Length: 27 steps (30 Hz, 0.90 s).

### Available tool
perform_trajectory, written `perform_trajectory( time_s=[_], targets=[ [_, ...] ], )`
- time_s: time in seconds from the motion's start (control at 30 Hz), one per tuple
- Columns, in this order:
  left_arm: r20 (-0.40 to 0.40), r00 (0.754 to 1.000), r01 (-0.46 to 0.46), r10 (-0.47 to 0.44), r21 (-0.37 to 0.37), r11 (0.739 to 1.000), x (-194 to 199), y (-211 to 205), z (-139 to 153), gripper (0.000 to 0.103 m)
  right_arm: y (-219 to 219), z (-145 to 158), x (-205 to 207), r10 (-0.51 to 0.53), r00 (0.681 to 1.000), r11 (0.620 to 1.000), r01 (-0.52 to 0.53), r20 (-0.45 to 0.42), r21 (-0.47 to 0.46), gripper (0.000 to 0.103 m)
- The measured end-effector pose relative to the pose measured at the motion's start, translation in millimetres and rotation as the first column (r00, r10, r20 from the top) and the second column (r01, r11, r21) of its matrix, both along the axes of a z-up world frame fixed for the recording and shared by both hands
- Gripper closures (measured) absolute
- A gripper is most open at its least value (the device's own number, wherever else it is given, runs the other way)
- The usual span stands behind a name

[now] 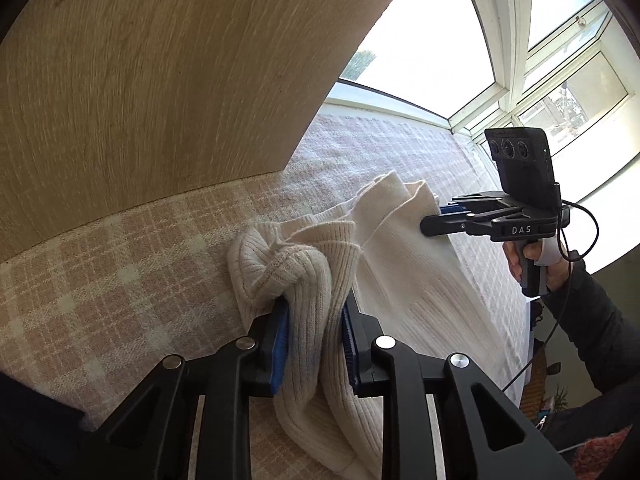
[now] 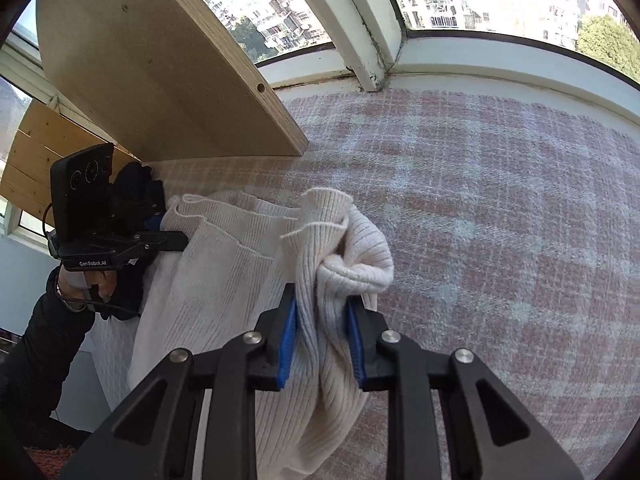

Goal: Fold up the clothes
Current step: 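Lift the cardigan with both grippers and fold it over toward the collar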

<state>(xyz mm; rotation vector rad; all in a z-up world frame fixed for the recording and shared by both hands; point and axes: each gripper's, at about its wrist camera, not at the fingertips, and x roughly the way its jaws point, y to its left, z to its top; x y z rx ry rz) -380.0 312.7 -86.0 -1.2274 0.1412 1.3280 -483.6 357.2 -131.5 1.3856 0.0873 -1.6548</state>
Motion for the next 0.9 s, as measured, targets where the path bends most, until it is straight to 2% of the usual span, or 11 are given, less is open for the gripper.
perform_trajectory(
  time_s=[0.07,0.13,0.2,0.33,0.4,0.5,0.67,0.7,0.77,0.87,0.9],
  targets=[
    [0.012,1.0,0.001,-0.002,0.057,0.998,9,-9,17,0.082,8,19,13,0.008,0.999,0.998,-0.011,-0.042,-0.062,0.083],
    [0.005,1.0,0.025,-0.025,0.073,0.997,17,-12,27,0.082,11,32,24,0.018,0.996,0.998,-0.023,-0.084,-0.061,0.083],
    [0.004,1.0,0.011,-0.011,0.039,0.999,19,-9,26,0.082,12,35,26,0.002,0.995,1.0,-0.005,-0.097,-0.022,0.084],
    [-0.058,0.998,0.002,0.0,0.037,0.999,23,-14,36,0.082,16,51,42,-0.006,0.991,0.999,0.0,-0.134,-0.043,0.09],
    [-0.05,0.999,-0.003,0.005,0.046,0.999,18,-19,41,0.082,19,59,48,-0.015,0.988,0.999,0.009,-0.156,-0.038,0.09],
    [-0.057,0.998,0.001,0.0,0.019,1.0,10,-18,33,0.082,16,52,37,-0.031,0.99,1.0,0.029,-0.14,-0.01,0.09],
    [-0.049,0.999,-0.015,0.011,-0.095,0.995,-6,0,-7,0.082,-8,5,16,0.011,0.991,0.991,0.007,-0.134,0.132,0.087],
    [-0.033,0.999,-0.019,0.016,-0.093,0.995,-9,1,-10,0.082,-10,-4,11,0.005,0.993,0.988,0.013,-0.118,0.156,0.086],
    [-0.032,0.999,-0.018,0.015,-0.097,0.995,-11,2,-14,0.081,-13,-16,4,-0.004,0.994,0.982,0.024,-0.106,0.188,0.065],
    [-0.071,0.997,-0.014,0.005,-0.13,0.991,-11,4,-14,0.08,-17,-22,-1,0.002,0.99,0.971,0.032,-0.143,0.238,0.042],
    [-0.084,0.996,-0.017,0.005,-0.142,0.99,-11,4,-14,0.079,-20,-23,-2,0.007,0.989,0.969,0.031,-0.149,0.247,0.041]
  ],
)
